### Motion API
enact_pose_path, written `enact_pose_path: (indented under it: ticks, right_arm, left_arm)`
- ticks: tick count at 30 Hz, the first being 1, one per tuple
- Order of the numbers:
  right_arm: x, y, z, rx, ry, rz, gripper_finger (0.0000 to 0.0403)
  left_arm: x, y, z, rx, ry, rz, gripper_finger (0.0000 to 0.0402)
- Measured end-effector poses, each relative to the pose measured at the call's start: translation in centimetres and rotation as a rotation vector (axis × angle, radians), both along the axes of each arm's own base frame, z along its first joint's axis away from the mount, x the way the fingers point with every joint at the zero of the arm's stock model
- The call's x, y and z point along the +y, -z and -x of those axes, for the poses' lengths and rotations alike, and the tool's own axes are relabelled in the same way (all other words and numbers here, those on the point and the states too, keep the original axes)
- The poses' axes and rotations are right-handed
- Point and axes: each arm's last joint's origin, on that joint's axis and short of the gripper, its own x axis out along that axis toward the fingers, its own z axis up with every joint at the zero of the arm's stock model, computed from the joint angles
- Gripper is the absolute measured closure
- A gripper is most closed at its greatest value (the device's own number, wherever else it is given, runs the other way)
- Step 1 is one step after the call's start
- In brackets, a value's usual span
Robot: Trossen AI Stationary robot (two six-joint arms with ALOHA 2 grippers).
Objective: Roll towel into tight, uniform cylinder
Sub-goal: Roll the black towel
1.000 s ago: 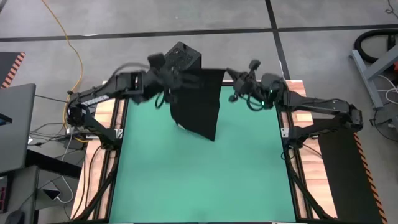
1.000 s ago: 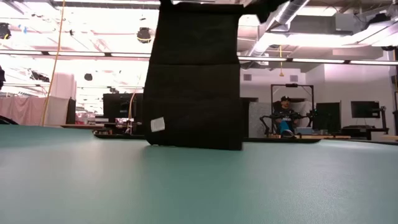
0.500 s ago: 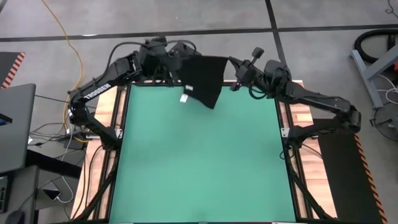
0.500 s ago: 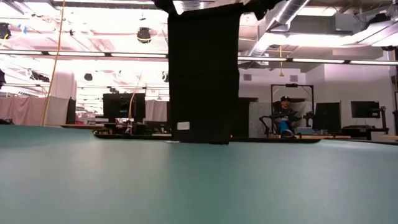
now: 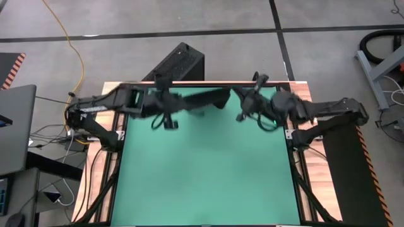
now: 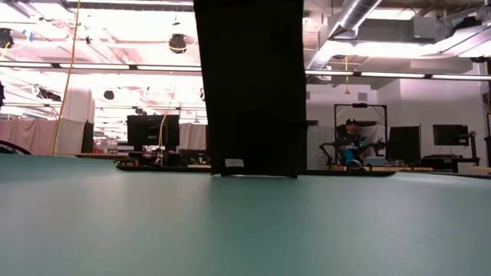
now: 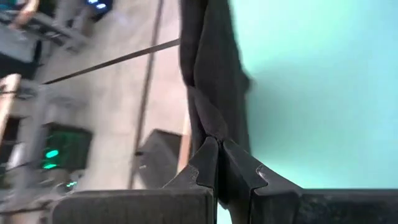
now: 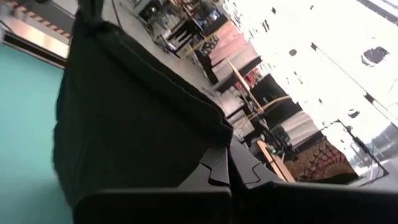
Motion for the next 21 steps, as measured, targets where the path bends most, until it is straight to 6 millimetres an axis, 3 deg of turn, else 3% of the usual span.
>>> enact_pose_path:
  ticks: [6,11,16,21]
  right_arm:
    - [6.0,-0.2,1.2,-0.013,-0.047,0.012,0.0403]
    - [10.1,-1.0,2.4,-0.076,-0.114,0.015,0.0403]
    - [12.3,-1.2,2.7,-0.073,-0.12,0.029,0.0403]
    - [11.7,-0.5,1.4,-0.046,-0.005,0.018,0.0403]
  left_arm:
    - [-7.0,0.0,1.0,-0.063,0.113,0.015,0.0402]
    - [-10.3,-1.5,2.5,-0.155,0.172,0.057,0.0402]
    - [-10.6,-4.0,3.9,-0.226,0.21,0.087,0.0402]
    - [-8.0,-5.5,4.3,-0.233,0.142,0.096,0.0402]
